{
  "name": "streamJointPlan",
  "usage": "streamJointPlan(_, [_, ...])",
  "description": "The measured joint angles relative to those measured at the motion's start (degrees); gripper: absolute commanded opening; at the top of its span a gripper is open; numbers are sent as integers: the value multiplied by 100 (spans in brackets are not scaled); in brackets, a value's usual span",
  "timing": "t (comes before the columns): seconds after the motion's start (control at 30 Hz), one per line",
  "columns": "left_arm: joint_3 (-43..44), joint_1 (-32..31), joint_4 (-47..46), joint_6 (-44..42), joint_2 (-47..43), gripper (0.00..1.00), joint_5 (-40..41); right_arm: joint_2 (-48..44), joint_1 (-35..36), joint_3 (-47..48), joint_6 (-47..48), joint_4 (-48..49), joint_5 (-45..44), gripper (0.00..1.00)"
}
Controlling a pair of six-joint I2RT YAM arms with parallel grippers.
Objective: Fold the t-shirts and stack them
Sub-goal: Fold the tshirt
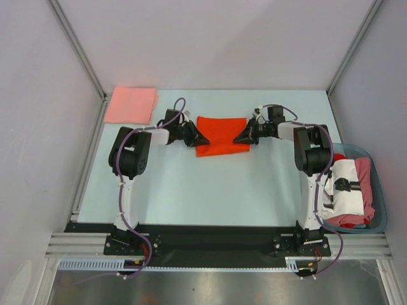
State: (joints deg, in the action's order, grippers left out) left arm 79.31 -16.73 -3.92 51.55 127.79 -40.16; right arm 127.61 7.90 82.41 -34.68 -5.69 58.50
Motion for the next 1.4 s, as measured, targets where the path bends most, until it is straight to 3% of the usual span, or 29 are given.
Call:
streamJointPlan(0.3, [20, -2, 354, -197, -455, 17, -79, 33, 293, 868, 297, -498, 170, 0])
streamJointPlan(0.53, [-188, -7, 50, -138, -466, 13, -203, 197, 750, 686, 538, -656, 328, 0])
streamJointPlan(0.7, [-254, 15, 17, -105, 33, 10, -422, 323, 476, 63, 743, -649, 396, 0])
streamJointPlan(0.93, [-179, 22, 186, -293, 24, 8, -402, 319, -162, -216, 1163, -1016, 376, 0])
streamJointPlan(1.27, [-249, 2, 833, -601, -535, 24, -232, -74, -398, 31, 1375, -1615, 247, 0])
streamJointPlan(1.4, [-232, 2, 238, -238, -695, 23, -376, -417, -249, 81, 789, -984, 219, 0])
